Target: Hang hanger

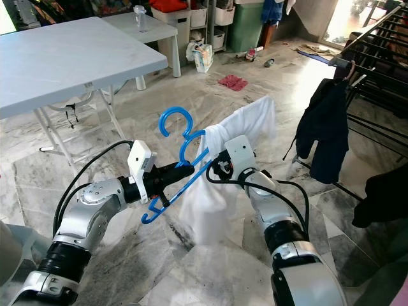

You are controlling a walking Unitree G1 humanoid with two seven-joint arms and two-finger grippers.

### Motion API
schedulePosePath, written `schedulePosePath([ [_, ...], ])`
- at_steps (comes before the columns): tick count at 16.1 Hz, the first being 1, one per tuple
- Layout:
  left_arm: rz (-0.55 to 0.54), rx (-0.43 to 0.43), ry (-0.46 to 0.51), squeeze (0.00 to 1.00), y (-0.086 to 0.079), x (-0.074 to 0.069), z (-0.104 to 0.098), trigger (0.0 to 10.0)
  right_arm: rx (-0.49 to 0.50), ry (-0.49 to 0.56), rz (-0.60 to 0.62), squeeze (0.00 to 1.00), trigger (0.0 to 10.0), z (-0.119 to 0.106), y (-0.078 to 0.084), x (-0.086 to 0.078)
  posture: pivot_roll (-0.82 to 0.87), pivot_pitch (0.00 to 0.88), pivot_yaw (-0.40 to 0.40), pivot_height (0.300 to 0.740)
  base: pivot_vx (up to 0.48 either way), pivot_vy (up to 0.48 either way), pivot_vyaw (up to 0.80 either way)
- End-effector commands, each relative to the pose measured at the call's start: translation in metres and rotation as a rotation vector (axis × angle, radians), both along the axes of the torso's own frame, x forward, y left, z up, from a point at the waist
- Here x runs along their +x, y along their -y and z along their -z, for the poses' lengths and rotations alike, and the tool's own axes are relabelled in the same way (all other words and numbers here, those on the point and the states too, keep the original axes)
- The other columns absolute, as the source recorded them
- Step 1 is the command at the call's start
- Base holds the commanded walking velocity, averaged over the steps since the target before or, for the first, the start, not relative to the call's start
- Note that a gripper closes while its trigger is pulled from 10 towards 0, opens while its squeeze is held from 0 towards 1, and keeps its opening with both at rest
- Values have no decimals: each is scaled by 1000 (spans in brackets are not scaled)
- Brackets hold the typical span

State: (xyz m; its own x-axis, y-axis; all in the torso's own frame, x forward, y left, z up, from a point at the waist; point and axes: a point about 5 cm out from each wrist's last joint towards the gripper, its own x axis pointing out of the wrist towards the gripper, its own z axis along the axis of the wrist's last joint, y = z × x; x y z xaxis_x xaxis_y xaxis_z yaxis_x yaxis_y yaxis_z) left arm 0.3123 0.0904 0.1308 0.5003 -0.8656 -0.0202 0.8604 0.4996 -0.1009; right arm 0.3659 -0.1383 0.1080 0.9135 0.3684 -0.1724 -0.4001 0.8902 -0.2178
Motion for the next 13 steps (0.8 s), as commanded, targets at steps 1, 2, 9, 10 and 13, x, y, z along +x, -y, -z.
schedulePosePath([
  [1, 28, -28, 44, 0, 4, -1, -11, 0, 2, 37, 35, 0, 0, -11, 6, 6, -12, 0, -43, 740, 0, 0, 0],
  [2, 18, -26, 42, 0, 2, -1, -11, 0, 3, 37, 48, 0, 0, -11, 11, 6, -13, 0, -44, 740, 0, 0, 0],
  [9, -27, 1, -3, 0, -7, 4, 0, 0, 27, 33, 112, 0, 0, -9, 32, 5, -17, 0, -33, 740, 0, 0, 0],
  [10, -31, 3, -4, 0, -8, 4, 0, 0, 29, 35, 119, 0, 0, -9, 34, 6, -16, 0, -33, 740, 0, 0, 0],
  [13, -87, 14, -26, 0, -12, 7, 6, 0, 88, 24, 164, 0, 0, -12, 43, 8, -13, 0, -31, 740, 0, 0, 0],
])
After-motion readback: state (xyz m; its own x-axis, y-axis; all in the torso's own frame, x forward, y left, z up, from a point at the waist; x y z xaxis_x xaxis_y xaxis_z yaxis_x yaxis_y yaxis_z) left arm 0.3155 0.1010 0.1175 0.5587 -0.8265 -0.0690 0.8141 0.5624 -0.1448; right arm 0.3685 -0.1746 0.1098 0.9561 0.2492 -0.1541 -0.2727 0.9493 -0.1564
